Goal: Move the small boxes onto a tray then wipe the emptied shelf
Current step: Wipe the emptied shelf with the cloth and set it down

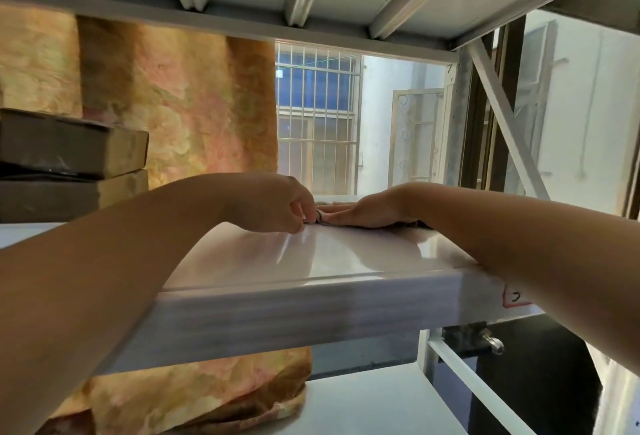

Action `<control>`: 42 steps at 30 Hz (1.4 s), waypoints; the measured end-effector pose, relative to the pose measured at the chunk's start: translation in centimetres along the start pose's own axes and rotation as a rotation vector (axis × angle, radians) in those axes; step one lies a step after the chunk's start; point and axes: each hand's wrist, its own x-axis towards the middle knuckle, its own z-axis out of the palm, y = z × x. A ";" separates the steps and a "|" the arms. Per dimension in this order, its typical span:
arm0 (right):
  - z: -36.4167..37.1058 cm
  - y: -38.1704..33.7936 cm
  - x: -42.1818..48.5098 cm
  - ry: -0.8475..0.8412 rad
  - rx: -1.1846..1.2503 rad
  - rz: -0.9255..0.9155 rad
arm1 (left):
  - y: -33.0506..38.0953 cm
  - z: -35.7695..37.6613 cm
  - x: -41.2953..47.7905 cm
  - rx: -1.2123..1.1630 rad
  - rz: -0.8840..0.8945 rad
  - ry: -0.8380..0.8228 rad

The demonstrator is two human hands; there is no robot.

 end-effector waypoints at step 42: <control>-0.9 -12.2 13.2 0.055 -0.065 -0.099 | -9.0 -1.8 -4.2 -0.047 -0.261 0.338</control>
